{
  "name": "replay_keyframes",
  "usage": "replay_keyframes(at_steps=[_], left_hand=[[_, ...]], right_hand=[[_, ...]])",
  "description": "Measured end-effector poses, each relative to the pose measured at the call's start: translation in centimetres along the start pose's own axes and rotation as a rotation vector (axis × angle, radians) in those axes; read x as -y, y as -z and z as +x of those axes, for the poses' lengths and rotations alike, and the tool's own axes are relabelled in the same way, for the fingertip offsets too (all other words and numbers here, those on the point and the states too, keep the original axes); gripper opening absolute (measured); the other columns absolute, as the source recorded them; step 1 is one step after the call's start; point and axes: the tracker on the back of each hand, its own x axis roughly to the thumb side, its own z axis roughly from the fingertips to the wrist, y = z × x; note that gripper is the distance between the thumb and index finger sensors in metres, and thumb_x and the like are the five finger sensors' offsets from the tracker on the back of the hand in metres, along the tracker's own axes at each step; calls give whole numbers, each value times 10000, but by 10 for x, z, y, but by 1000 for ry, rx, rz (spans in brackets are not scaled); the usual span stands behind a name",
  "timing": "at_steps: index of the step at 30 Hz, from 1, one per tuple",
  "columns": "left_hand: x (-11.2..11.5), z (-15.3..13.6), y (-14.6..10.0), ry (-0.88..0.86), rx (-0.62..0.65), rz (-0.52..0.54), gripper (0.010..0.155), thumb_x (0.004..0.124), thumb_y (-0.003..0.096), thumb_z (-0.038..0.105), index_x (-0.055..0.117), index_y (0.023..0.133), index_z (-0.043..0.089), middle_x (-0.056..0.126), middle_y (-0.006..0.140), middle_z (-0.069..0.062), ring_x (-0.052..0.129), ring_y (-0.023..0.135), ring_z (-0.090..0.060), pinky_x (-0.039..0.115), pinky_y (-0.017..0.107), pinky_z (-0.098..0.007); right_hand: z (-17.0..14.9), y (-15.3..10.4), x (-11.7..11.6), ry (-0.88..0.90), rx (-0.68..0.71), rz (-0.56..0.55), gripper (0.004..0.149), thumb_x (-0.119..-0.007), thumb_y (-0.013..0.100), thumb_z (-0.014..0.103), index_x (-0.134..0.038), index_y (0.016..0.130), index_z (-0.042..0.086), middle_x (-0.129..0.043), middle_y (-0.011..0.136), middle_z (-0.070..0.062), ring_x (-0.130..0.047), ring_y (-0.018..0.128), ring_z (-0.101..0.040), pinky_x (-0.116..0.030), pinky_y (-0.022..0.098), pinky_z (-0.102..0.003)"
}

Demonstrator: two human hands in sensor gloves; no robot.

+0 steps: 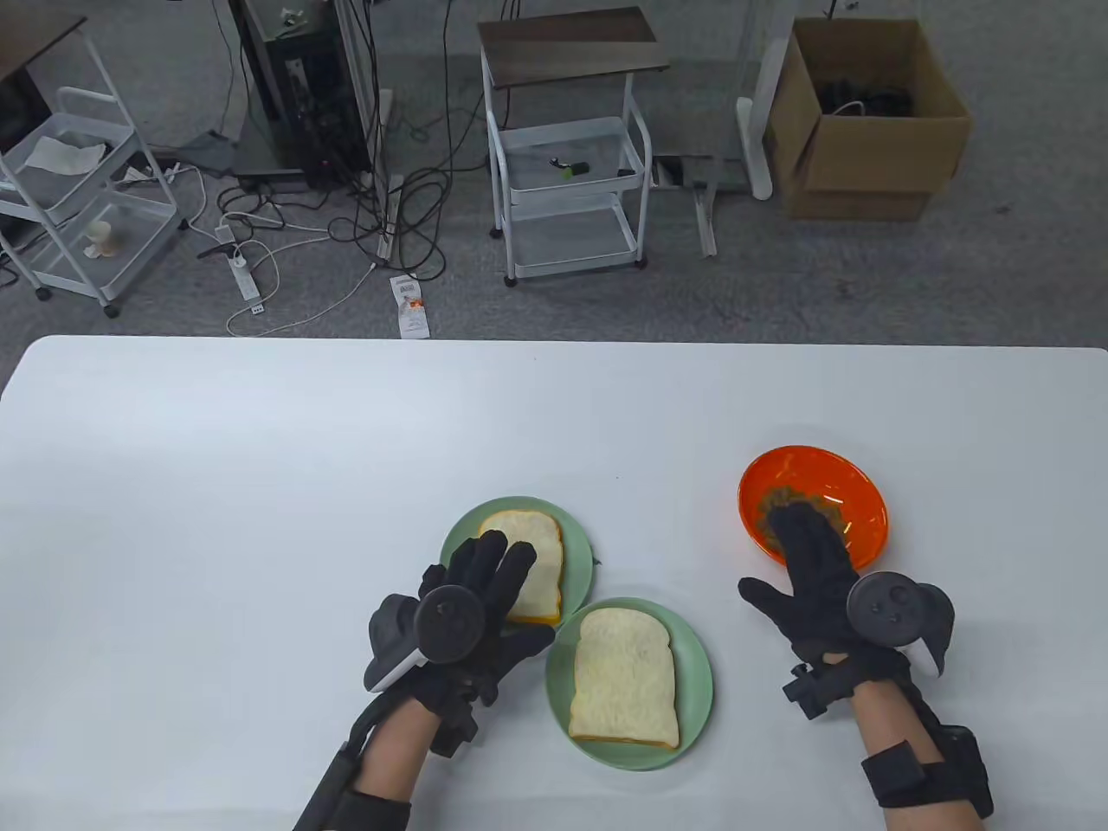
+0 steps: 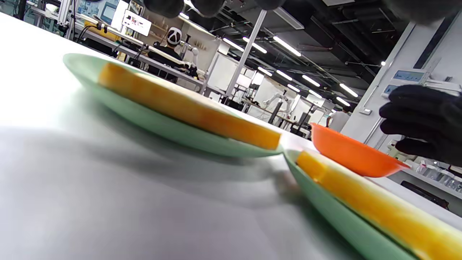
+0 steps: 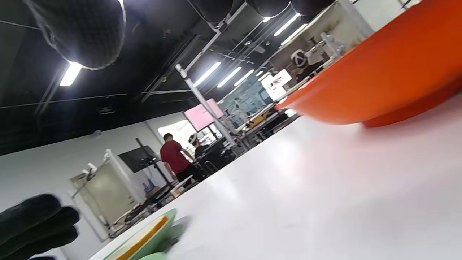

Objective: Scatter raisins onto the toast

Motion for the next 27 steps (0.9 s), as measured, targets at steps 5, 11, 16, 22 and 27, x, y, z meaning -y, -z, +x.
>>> replay_keyframes(at_steps=[5,11,16,22,27], left_hand=[[0,-3,0,5,-15,-2,923,629,383,855,358,1163,443,357,1265,-7,440,1189,-356,458,800,-707],[0,-2,0,0,-8,11,920,636,381,850,361,1161,449,355,1266,1,430,1193,-348,451,810,-700],[-1,0,0,11,-1,30,910,643,381,843,372,1158,455,358,1268,12,422,1198,-339,438,820,-693],[-1,-1,0,14,-3,41,891,654,392,826,381,1156,458,365,1266,20,426,1198,-329,440,824,-686],[-1,0,0,16,-7,43,880,657,396,818,389,1153,457,379,1262,21,441,1194,-329,451,824,-680]], right_hand=[[-5,0,4,30,33,-4,892,-821,463,612,-475,1128,129,-384,1162,-290,-382,1016,-590,-360,646,-729],[16,3,0,34,94,13,878,-821,468,604,-493,1126,124,-396,1159,-292,-396,1013,-589,-368,649,-719],[3,5,10,-198,-74,-25,877,-834,465,603,-514,1124,120,-352,1169,-289,-347,1019,-595,-350,639,-741],[-34,4,29,-289,-299,43,975,-916,426,605,-439,1156,169,-127,1180,-271,-134,1023,-596,-225,623,-776],[-58,6,25,-267,-486,195,1068,-950,405,606,-313,1166,211,5,1138,-301,-60,992,-630,-201,619,-786]])
